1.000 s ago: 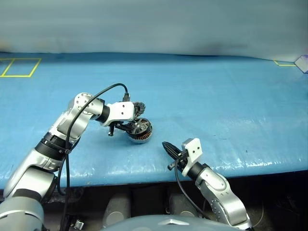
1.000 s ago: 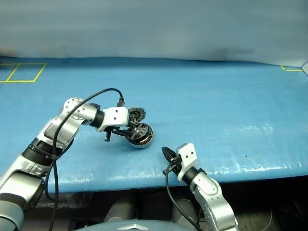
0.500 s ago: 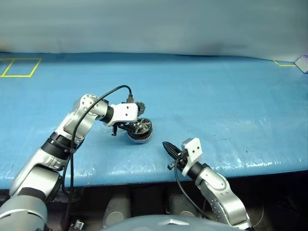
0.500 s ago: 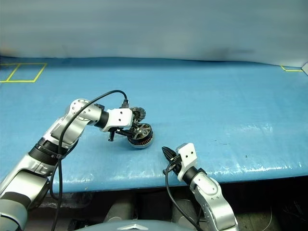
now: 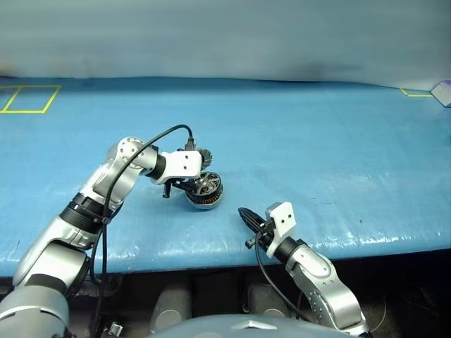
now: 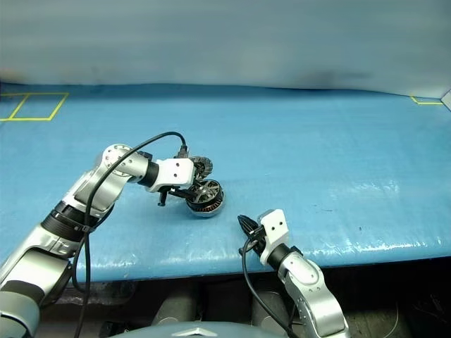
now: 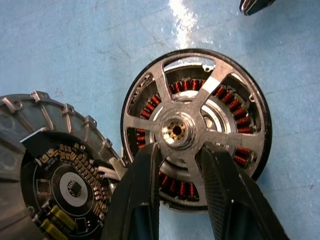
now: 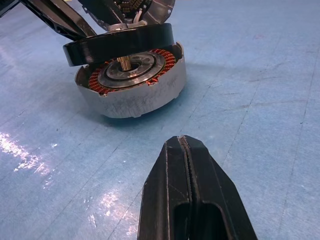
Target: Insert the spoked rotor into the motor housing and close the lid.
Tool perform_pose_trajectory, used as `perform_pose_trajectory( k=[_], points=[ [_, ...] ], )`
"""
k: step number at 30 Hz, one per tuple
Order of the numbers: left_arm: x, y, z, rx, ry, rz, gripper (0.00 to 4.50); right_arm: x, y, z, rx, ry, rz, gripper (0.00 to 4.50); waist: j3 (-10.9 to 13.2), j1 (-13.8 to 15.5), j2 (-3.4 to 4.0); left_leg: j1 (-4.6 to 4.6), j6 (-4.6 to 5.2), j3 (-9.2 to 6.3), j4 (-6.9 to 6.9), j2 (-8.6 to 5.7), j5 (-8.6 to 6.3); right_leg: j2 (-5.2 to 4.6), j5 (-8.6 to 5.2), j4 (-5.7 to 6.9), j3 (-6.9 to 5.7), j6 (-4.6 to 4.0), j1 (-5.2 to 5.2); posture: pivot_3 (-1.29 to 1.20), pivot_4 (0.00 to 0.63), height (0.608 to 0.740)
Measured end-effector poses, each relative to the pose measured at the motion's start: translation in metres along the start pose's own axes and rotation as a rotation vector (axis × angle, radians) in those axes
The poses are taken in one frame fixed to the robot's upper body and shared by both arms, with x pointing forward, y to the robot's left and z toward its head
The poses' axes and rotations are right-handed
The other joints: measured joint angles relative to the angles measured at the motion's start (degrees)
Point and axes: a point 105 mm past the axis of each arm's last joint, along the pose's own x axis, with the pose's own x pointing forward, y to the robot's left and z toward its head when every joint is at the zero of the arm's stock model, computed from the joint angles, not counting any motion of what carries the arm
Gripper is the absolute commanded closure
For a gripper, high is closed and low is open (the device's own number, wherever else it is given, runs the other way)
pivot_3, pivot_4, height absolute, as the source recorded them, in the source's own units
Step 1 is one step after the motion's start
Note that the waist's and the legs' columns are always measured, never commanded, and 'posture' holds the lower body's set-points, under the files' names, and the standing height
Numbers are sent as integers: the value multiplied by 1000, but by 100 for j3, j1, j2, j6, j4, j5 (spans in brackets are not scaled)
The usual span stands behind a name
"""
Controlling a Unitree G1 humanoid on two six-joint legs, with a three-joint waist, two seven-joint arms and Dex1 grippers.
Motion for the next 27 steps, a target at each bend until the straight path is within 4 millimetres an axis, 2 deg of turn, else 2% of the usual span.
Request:
perform_pose_trajectory(
  k=[4,11,27],
  points=[
    [-3,-2,4,13,0,-6,3604,1,-1,0,-3,3,0,4500,0,2,0,-1,0,-1,-1,-1,0,0,6,-1,-1,-11,-1,0,150,740],
    [-5,-2,-1,2,21,1,3604,4,-2,0,-4,12,4,4500,0,2,0,-1,0,-1,0,0,0,0,6,-1,-1,-10,0,0,150,740],
    [2,-1,-2,37,31,21,3604,3,-3,-2,-2,16,-1,4500,0,2,0,-1,0,0,0,0,0,0,6,-1,-1,-10,0,0,150,740]
  ],
)
